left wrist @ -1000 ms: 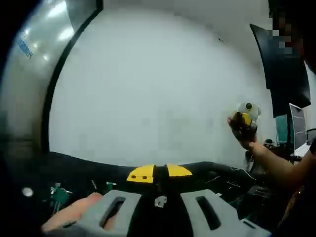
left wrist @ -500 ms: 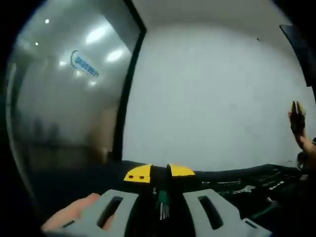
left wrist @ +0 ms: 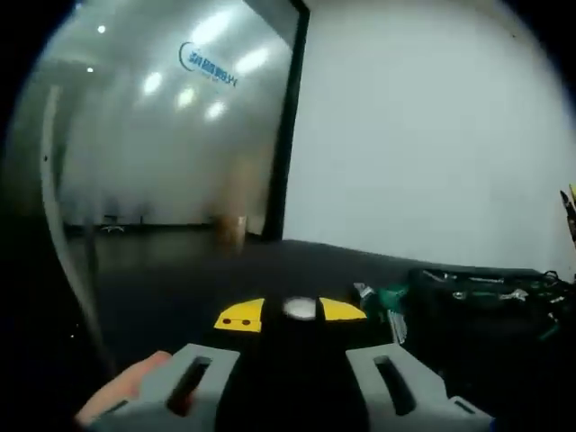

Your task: Pick up the tools and put them into their designated positions in the toolbox.

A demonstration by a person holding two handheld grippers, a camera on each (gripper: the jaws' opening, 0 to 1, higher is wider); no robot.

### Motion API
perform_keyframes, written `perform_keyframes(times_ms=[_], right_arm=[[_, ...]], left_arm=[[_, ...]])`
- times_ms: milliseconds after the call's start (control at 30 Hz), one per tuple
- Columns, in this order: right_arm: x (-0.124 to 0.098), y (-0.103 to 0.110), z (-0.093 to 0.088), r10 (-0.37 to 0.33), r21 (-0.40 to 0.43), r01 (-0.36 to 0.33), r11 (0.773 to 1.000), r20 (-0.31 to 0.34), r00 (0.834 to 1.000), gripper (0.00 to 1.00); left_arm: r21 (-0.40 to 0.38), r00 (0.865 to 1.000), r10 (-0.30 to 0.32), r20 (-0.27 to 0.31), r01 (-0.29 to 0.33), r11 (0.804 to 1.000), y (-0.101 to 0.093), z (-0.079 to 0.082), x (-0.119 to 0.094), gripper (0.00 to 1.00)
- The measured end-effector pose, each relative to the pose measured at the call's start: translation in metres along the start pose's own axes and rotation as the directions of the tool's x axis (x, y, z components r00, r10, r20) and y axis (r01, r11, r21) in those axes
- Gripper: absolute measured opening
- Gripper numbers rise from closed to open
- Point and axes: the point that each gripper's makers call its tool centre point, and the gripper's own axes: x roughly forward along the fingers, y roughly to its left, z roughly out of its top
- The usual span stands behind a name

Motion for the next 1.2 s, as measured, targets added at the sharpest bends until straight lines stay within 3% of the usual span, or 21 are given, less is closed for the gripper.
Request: perform_keyframes(times_ms=[100,133,233,333,400,467,533,600,700,733,767,800,867,933,967,1000,1033,1067,1100,1167,1200], right_arm=[[-0.026,-0.042,-0.011,-0.160,0.060,0.158,0.986,0.032,0.987,0.39],[-0.031,-0.045,-0.014,-0.189,0.054,0.187,0.981,0.030,0.982,0.37],[-0.039,-0.059,-0.015,-0.202,0.075,0.199,0.977,0.034,0.979,0.30],[-0.037,-0.056,-0.004,-0.201,0.050,0.197,0.979,0.070,0.977,0.30],[-0.033,-0.066,0.001,-0.182,0.073,0.177,0.982,0.078,0.980,0.30],[-0.031,-0.069,-0.006,-0.186,0.089,0.180,0.980,0.060,0.981,0.30],[-0.031,-0.078,-0.018,-0.201,0.088,0.198,0.976,0.019,0.979,0.30],[-0.032,-0.082,-0.029,-0.215,0.080,0.216,0.973,-0.024,0.976,0.30],[-0.030,-0.080,-0.032,-0.213,0.075,0.215,0.974,-0.032,0.977,0.28],[-0.028,-0.079,-0.032,-0.210,0.074,0.212,0.974,-0.034,0.977,0.28],[-0.026,-0.079,-0.030,-0.205,0.067,0.207,0.976,-0.039,0.978,0.28],[-0.025,-0.079,-0.029,-0.202,0.060,0.204,0.977,-0.042,0.979,0.28],[-0.017,-0.075,-0.028,-0.185,0.033,0.188,0.982,-0.065,0.981,0.28],[-0.005,-0.052,-0.034,-0.124,-0.026,0.121,0.992,-0.120,0.985,0.28],[0.005,-0.039,-0.036,-0.088,-0.058,0.080,0.995,-0.147,0.985,0.28],[0.012,-0.027,-0.040,-0.067,-0.089,0.052,0.995,-0.174,0.982,0.28],[0.020,-0.014,-0.044,-0.036,-0.125,0.011,0.992,-0.200,0.979,0.28],[0.031,0.006,-0.051,0.014,-0.170,-0.057,0.984,-0.245,0.969,0.28],[0.037,0.019,-0.058,0.045,-0.197,-0.105,0.975,-0.286,0.957,0.30],[0.051,0.049,-0.077,0.099,-0.253,-0.211,0.944,-0.394,0.914,0.34],[0.057,0.061,-0.082,0.116,-0.268,-0.246,0.931,-0.422,0.899,0.35]], left_arm=[[0.094,0.998,-0.015,-0.068,0.022,0.995,-0.011,-0.011,0.014,0.33],[0.127,0.997,-0.013,-0.072,0.022,0.992,-0.014,-0.012,0.018,0.34],[0.201,0.992,0.028,-0.123,-0.003,0.980,-0.012,-0.025,0.042,0.38],[0.186,0.985,0.061,-0.160,-0.031,0.982,-0.008,-0.030,0.056,0.39],[0.159,0.985,0.057,-0.164,-0.031,0.987,-0.007,-0.029,0.069,0.45],[0.129,0.979,0.046,-0.201,-0.021,0.991,-0.008,-0.035,0.081,0.47],[0.150,0.968,0.066,-0.242,-0.030,0.988,-0.010,-0.044,0.080,0.44],[0.121,0.975,0.054,-0.214,-0.029,0.992,-0.014,-0.041,0.087,0.33],[0.101,0.984,0.020,-0.180,-0.002,0.995,-0.016,-0.028,0.075,0.32],[0.015,0.995,-0.001,-0.104,0.003,1.000,-0.019,-0.014,0.070,0.32],[-0.042,0.997,-0.035,-0.075,0.032,0.999,-0.024,-0.006,0.063,0.32],[-0.153,0.994,-0.099,-0.050,0.090,0.984,-0.034,0.005,0.053,0.32],[-0.309,0.980,-0.189,-0.054,0.164,0.937,-0.056,0.018,0.031,0.32],[-0.438,0.950,-0.312,-0.005,0.278,0.855,-0.091,0.042,0.005,0.32],[-0.516,0.920,-0.391,0.031,0.350,0.782,-0.116,0.055,-0.010,0.32],[-0.543,0.909,-0.415,0.048,0.372,0.752,-0.124,0.060,-0.015,0.32],[-0.621,0.870,-0.483,0.098,0.432,0.653,-0.148,0.074,-0.029,0.32],[-0.661,0.848,-0.517,0.119,0.456,0.596,-0.162,0.080,-0.037,0.32],[-0.707,0.824,-0.548,0.145,0.474,0.525,-0.179,0.089,-0.048,0.32],[-0.745,0.792,-0.582,0.183,0.498,0.444,-0.196,0.101,-0.061,0.32],[-0.778,0.775,-0.596,0.212,0.503,0.377,-0.208,0.109,-0.068,0.32]])
